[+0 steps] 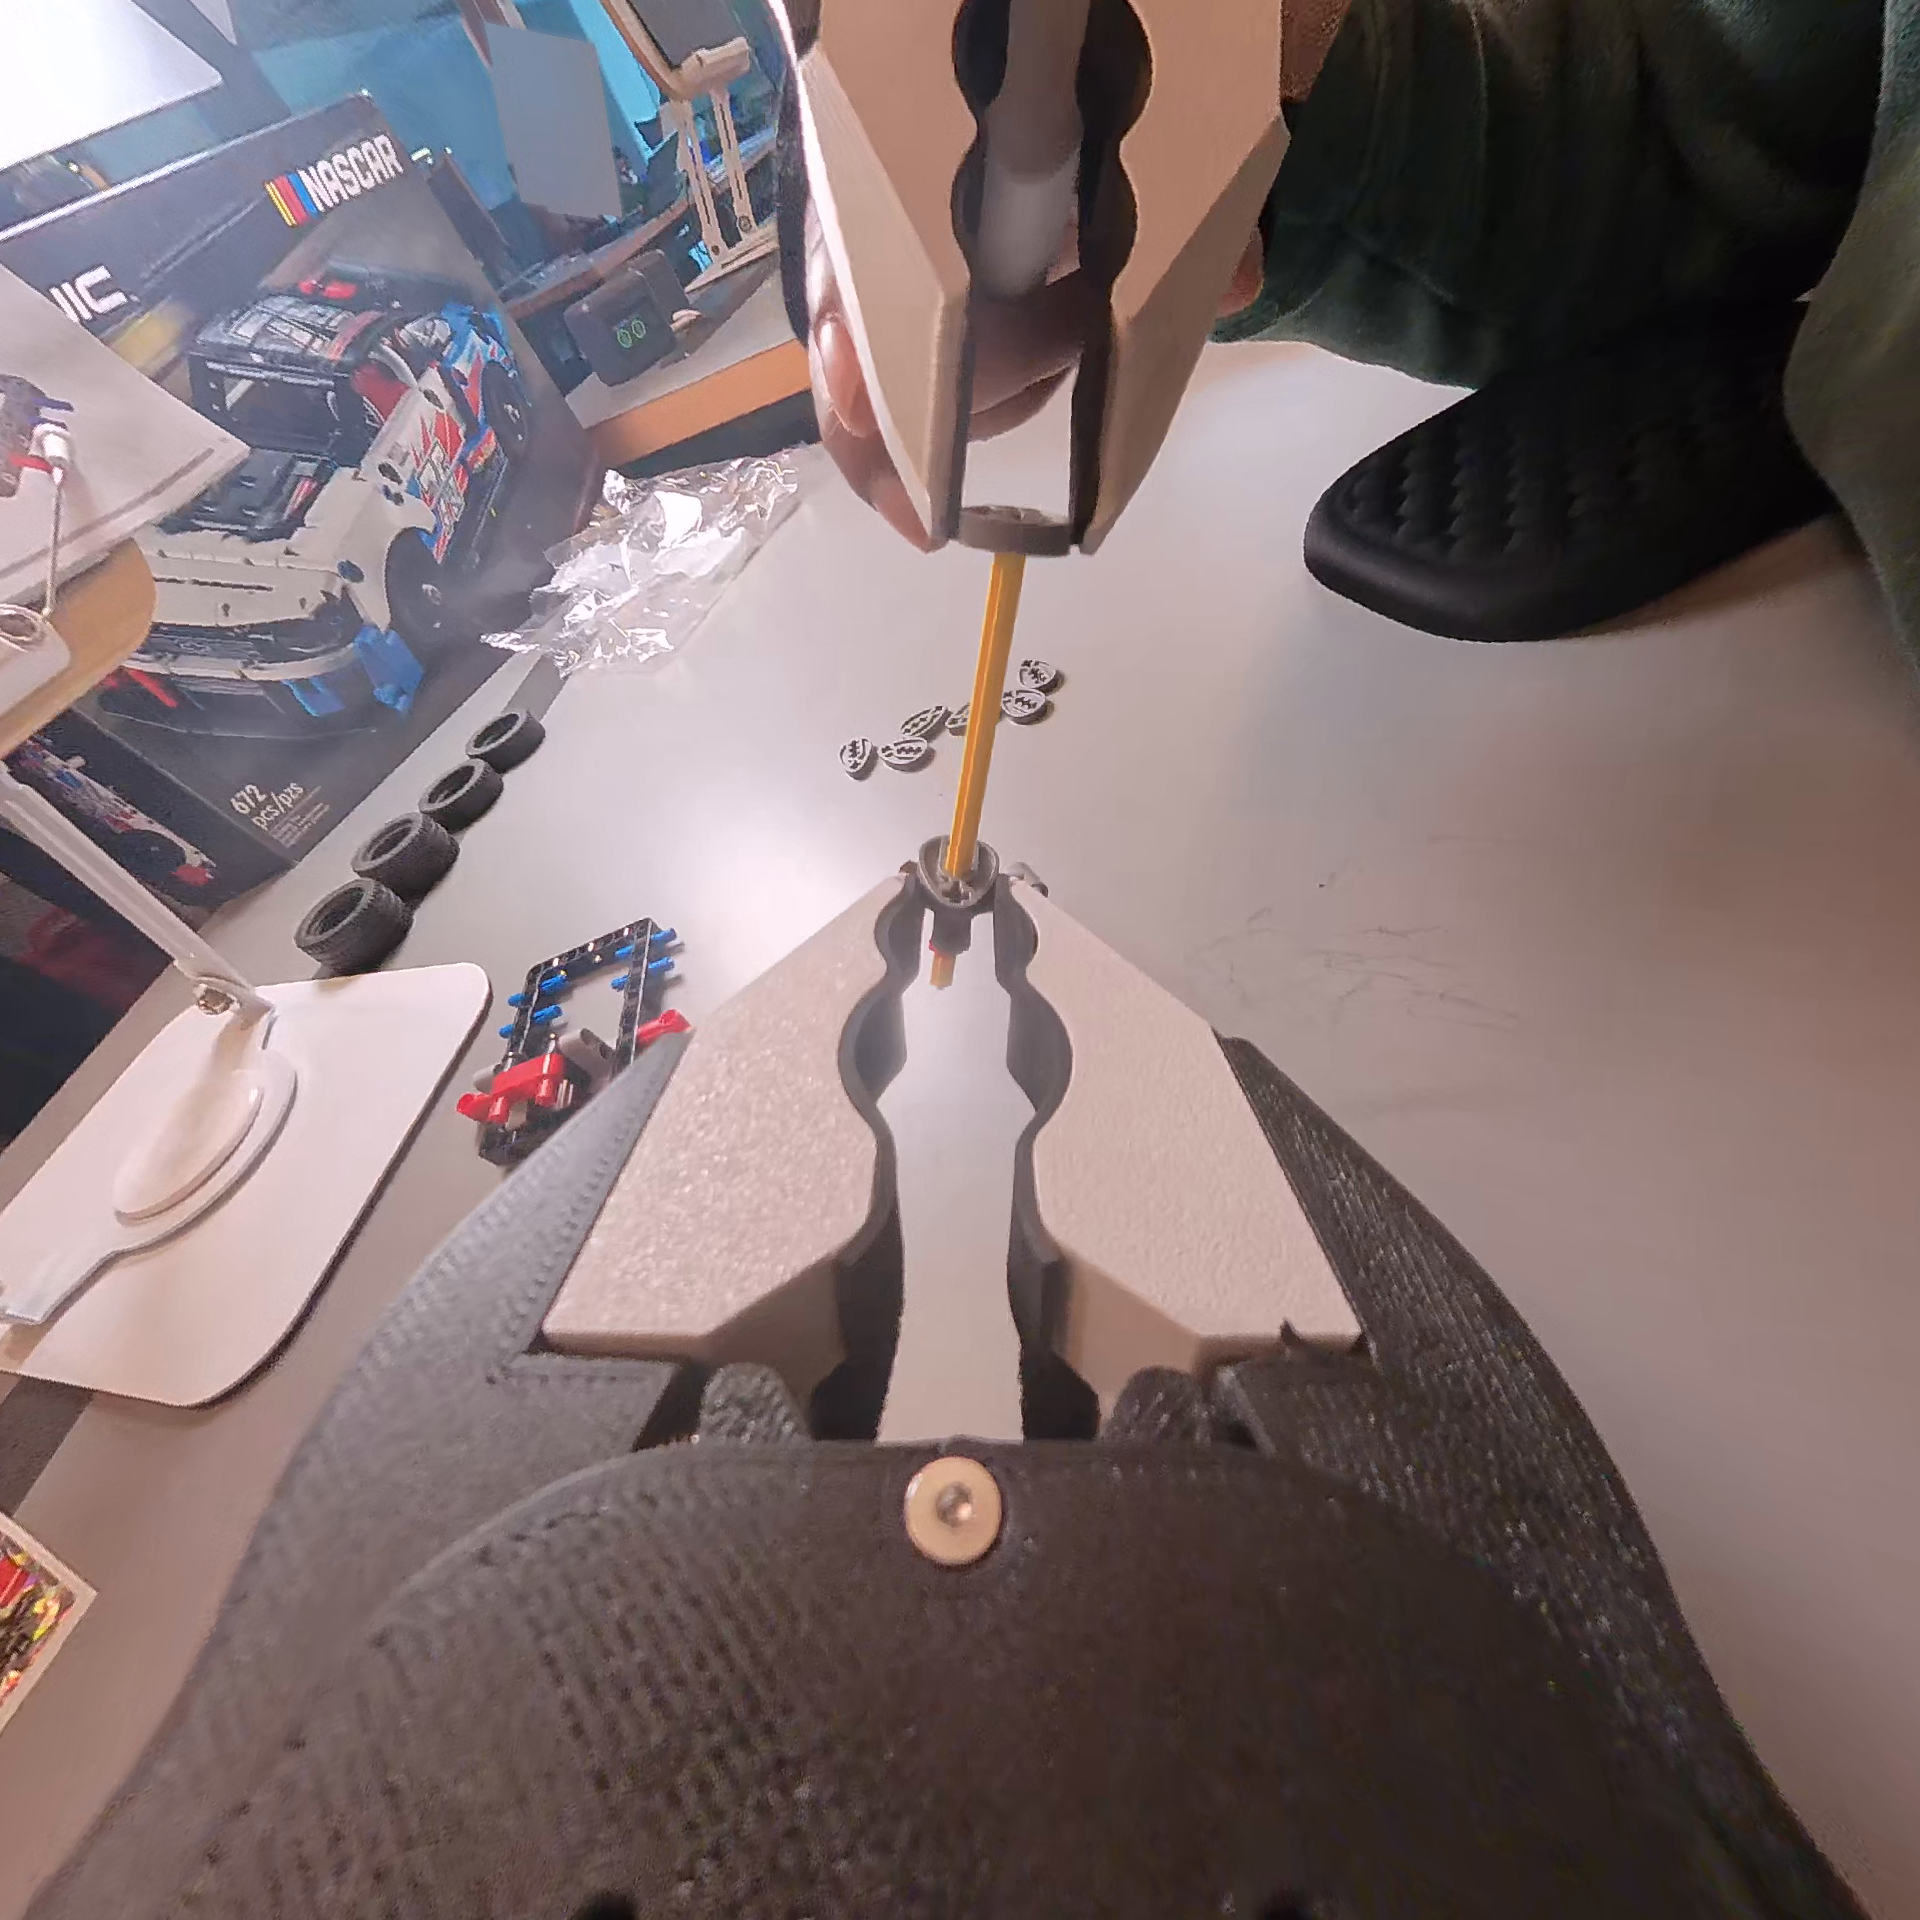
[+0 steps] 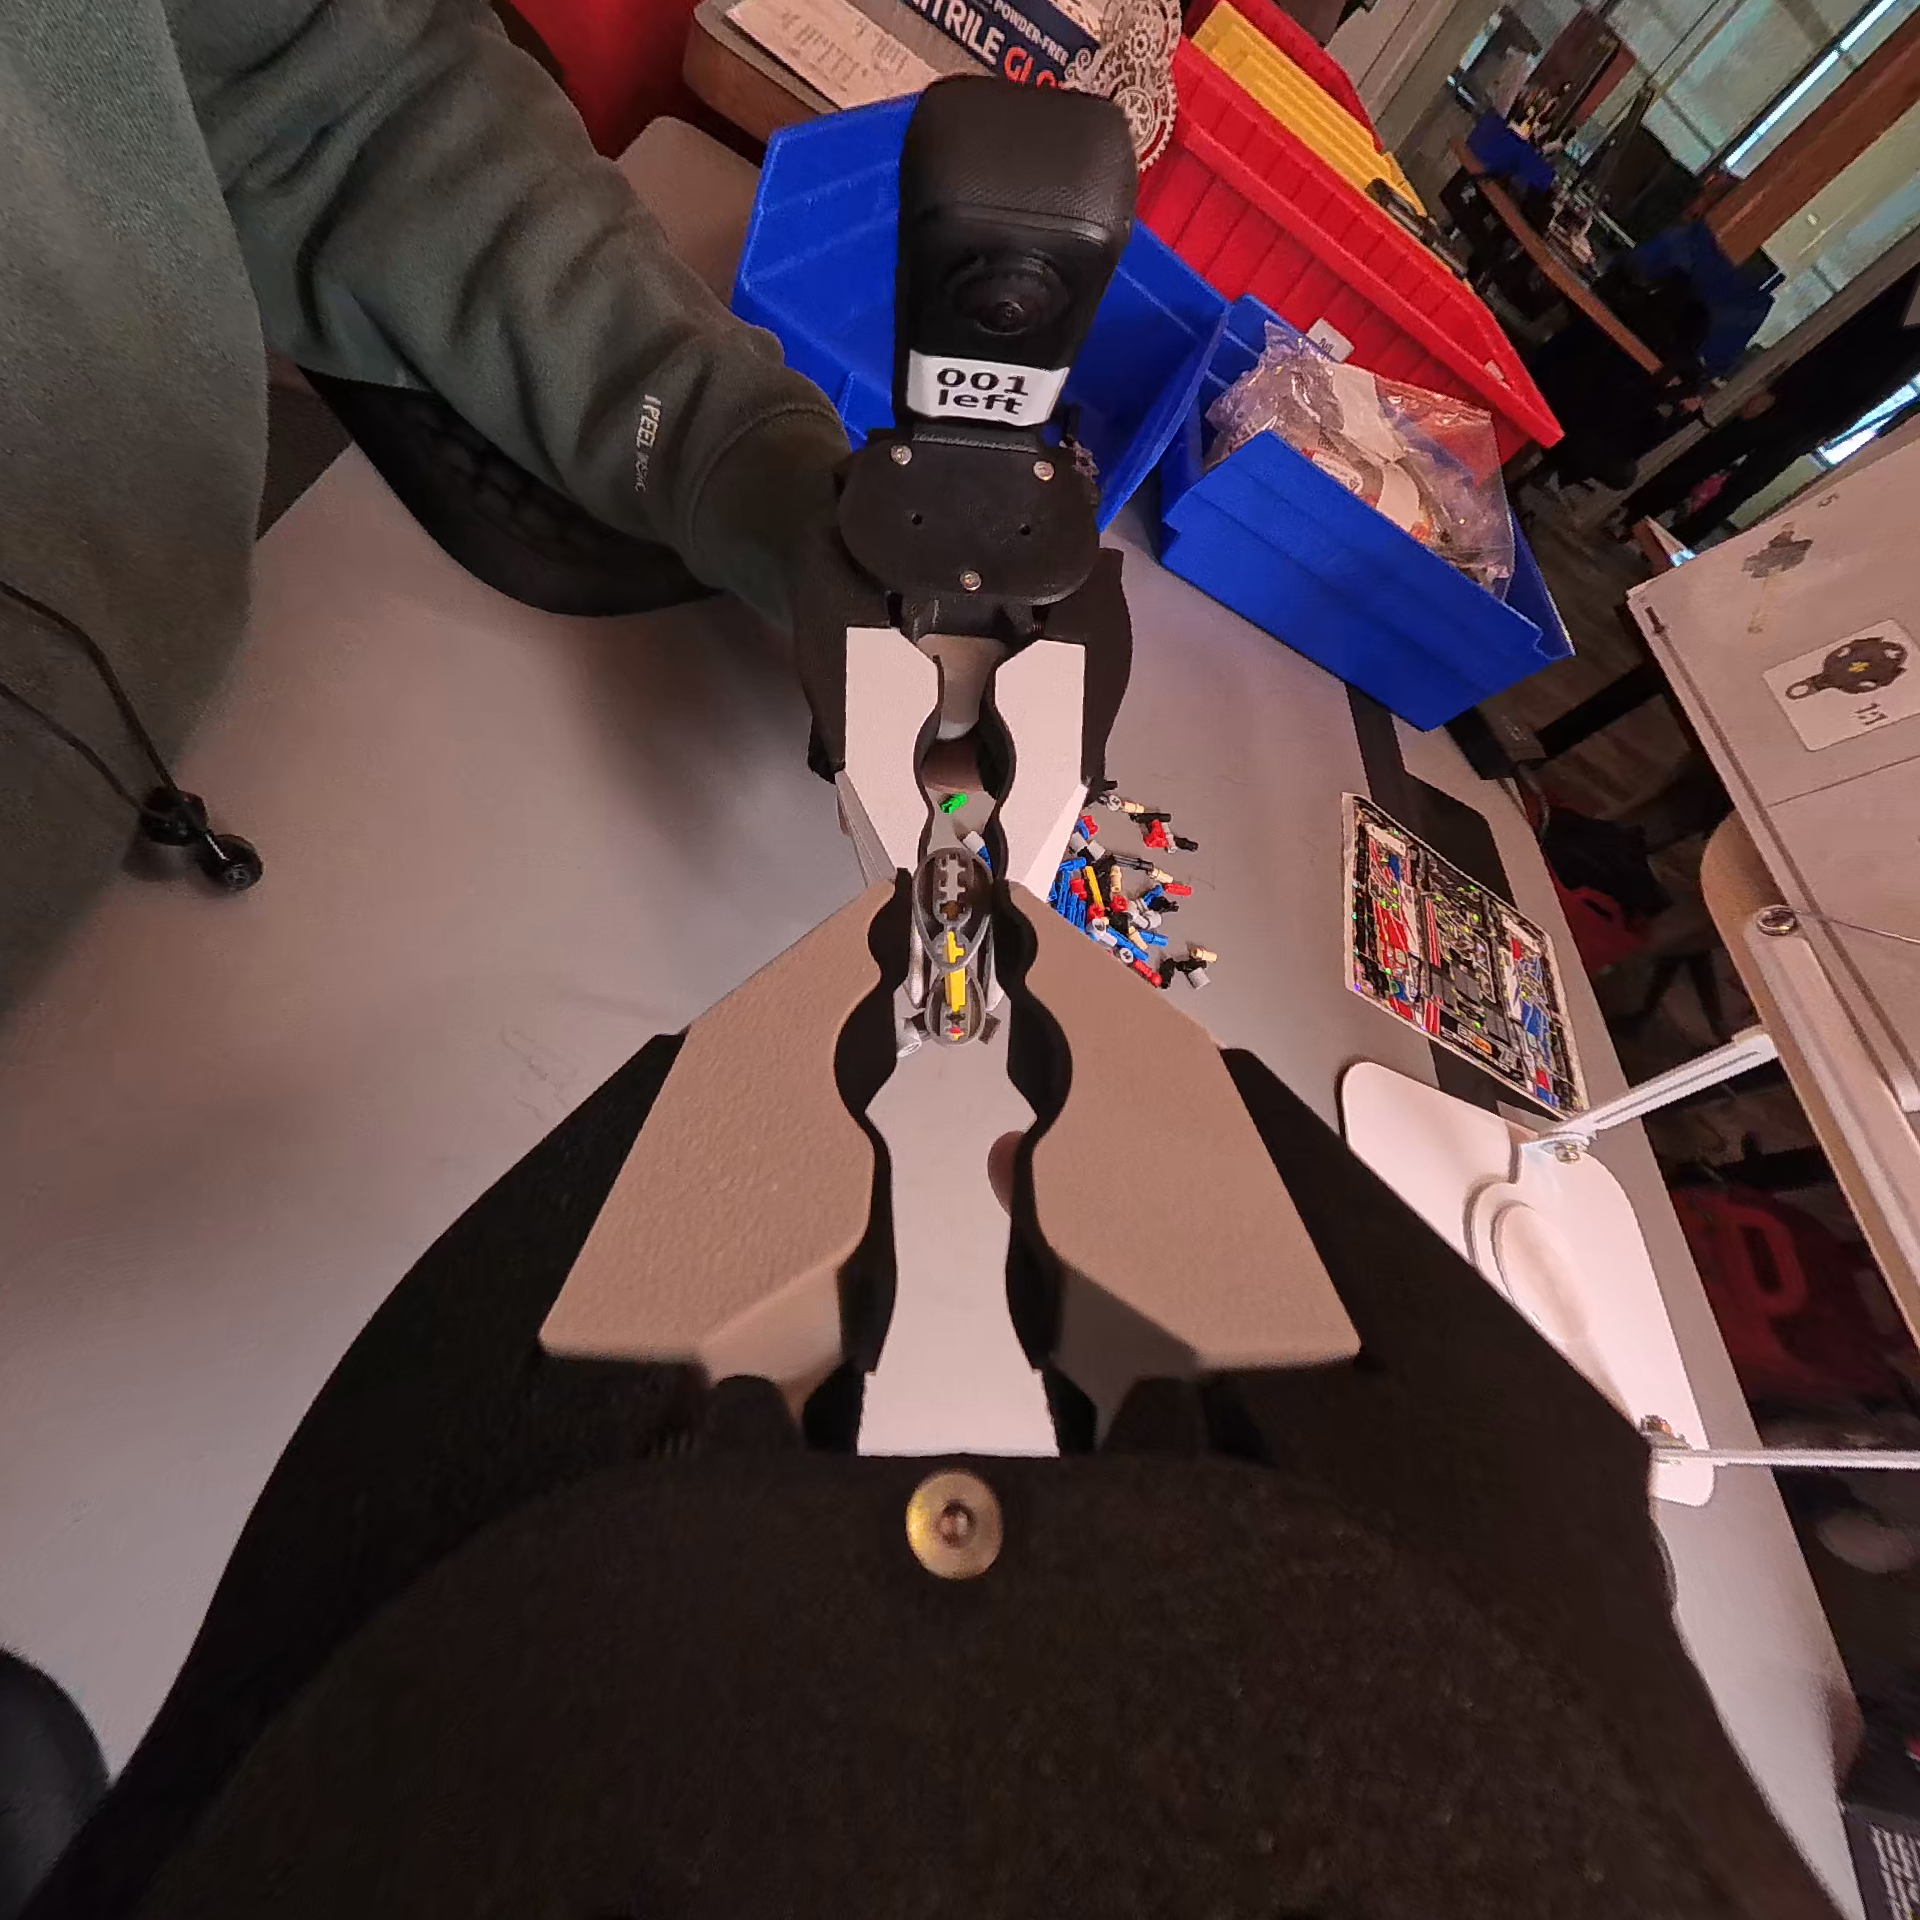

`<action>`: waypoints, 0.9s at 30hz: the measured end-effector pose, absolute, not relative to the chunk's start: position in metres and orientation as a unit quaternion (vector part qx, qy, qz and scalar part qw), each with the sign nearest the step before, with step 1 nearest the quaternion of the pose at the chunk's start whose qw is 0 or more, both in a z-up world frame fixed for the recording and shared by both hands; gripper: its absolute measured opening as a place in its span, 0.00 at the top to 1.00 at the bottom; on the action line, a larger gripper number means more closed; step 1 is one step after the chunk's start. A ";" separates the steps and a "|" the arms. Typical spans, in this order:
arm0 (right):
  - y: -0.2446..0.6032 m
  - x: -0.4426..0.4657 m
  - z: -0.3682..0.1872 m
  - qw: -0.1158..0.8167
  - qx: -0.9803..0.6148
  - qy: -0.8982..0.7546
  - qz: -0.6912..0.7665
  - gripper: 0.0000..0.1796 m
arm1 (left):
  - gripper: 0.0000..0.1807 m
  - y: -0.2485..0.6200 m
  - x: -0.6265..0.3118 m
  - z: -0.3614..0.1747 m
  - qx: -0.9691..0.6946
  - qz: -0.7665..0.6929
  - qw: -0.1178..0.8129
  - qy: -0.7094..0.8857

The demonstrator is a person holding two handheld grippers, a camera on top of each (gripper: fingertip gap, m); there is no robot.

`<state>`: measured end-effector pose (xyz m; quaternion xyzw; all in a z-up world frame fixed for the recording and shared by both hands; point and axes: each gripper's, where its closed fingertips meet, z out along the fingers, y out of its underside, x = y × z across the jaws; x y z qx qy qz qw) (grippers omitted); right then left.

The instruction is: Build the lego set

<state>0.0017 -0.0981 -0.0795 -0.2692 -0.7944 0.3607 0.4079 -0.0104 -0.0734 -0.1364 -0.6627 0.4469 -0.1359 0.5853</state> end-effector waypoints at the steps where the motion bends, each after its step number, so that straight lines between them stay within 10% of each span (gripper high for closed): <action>1: -0.099 0.001 -0.080 0.407 -0.269 -0.795 0.361 0.93 | 0.93 -0.073 -0.011 -0.137 -0.665 -0.137 0.583 0.446; 27: -0.097 -0.002 -0.103 0.361 -0.296 -0.789 0.399 0.93 | 0.94 -0.081 0.000 -0.164 -0.703 -0.185 0.518 0.451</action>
